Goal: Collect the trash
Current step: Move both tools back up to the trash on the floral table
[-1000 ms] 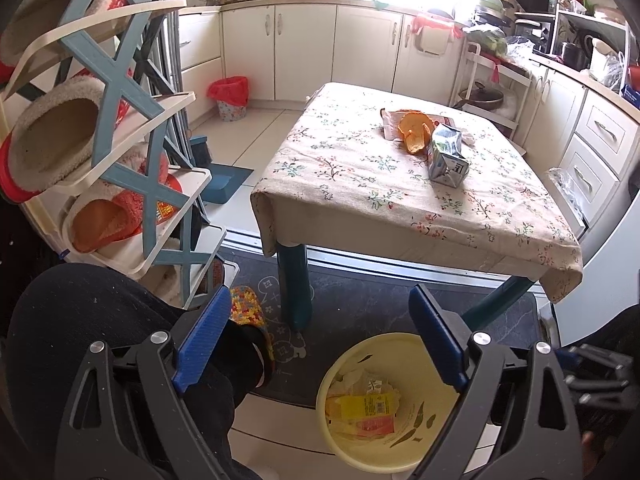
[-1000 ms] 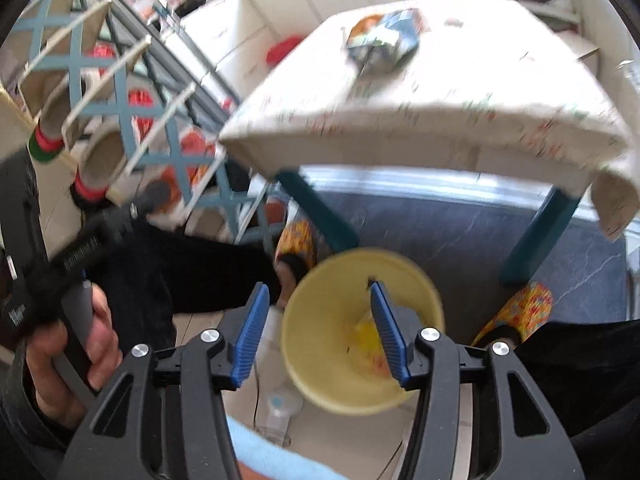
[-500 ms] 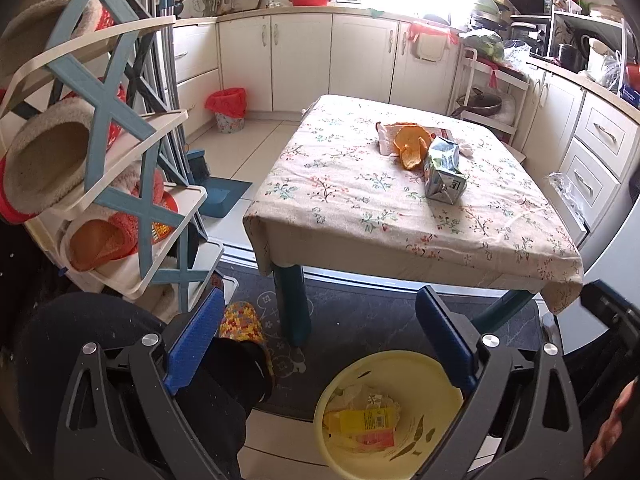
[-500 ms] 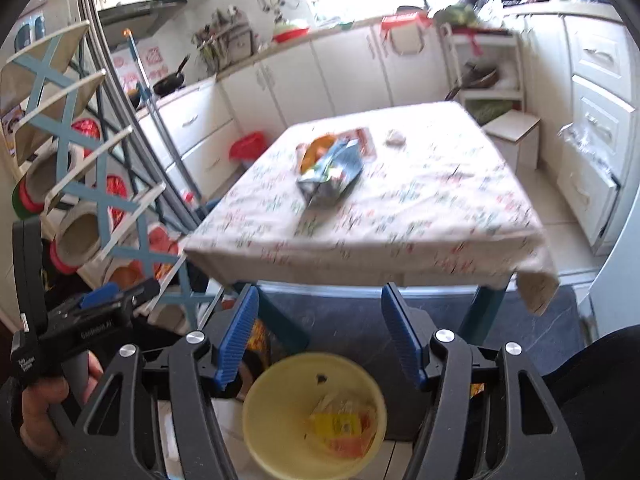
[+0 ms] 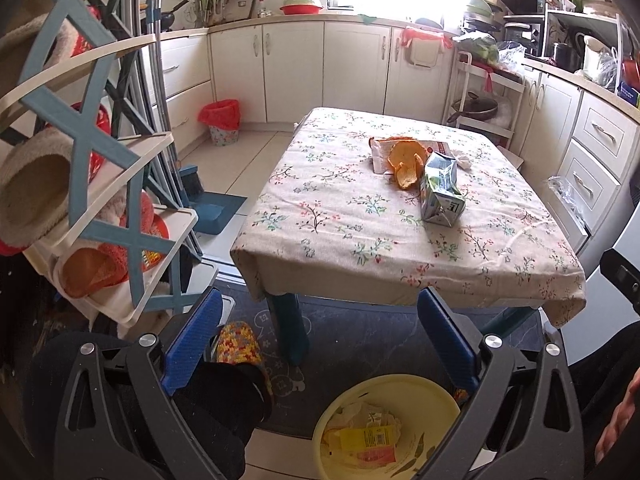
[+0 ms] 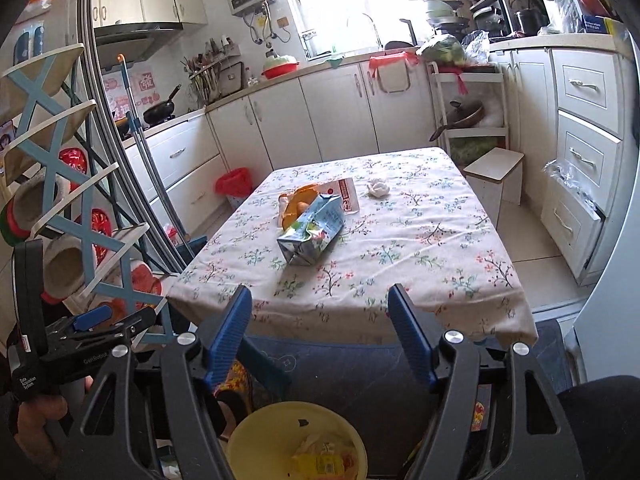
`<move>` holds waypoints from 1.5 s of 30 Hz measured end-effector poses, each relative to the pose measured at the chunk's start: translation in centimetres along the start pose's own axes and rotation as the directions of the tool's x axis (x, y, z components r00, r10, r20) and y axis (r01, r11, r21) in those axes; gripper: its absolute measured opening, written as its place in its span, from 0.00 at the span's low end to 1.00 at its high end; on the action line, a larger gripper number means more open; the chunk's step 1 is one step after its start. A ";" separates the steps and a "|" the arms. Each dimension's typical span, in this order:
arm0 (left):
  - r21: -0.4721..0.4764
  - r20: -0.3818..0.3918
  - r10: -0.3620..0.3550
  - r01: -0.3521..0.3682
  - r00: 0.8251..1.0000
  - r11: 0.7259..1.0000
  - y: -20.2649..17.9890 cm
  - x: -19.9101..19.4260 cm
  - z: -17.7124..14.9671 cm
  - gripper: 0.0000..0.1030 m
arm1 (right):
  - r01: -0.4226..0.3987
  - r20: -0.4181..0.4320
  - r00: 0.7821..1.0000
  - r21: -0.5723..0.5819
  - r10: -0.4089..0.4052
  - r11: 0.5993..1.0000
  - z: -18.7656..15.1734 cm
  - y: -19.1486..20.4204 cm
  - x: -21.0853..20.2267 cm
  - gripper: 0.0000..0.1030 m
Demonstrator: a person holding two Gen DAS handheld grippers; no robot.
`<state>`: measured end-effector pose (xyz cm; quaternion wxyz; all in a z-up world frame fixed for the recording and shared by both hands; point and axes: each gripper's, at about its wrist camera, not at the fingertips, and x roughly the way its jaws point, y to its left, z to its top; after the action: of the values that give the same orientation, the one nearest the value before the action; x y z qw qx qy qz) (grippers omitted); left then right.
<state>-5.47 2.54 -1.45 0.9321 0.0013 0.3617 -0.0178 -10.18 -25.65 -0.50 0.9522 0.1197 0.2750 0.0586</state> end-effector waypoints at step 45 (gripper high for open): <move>0.027 0.000 -0.030 0.030 1.000 0.999 -1.9 7.0 8.3 0.92 | -0.035 -0.148 0.988 0.011 0.036 0.999 6.1 0.2 11.7 0.66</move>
<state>5.27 0.31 -0.03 0.9317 0.0085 0.3614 -0.0364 2.93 -24.62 -1.38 0.9274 0.1240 0.3431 0.0829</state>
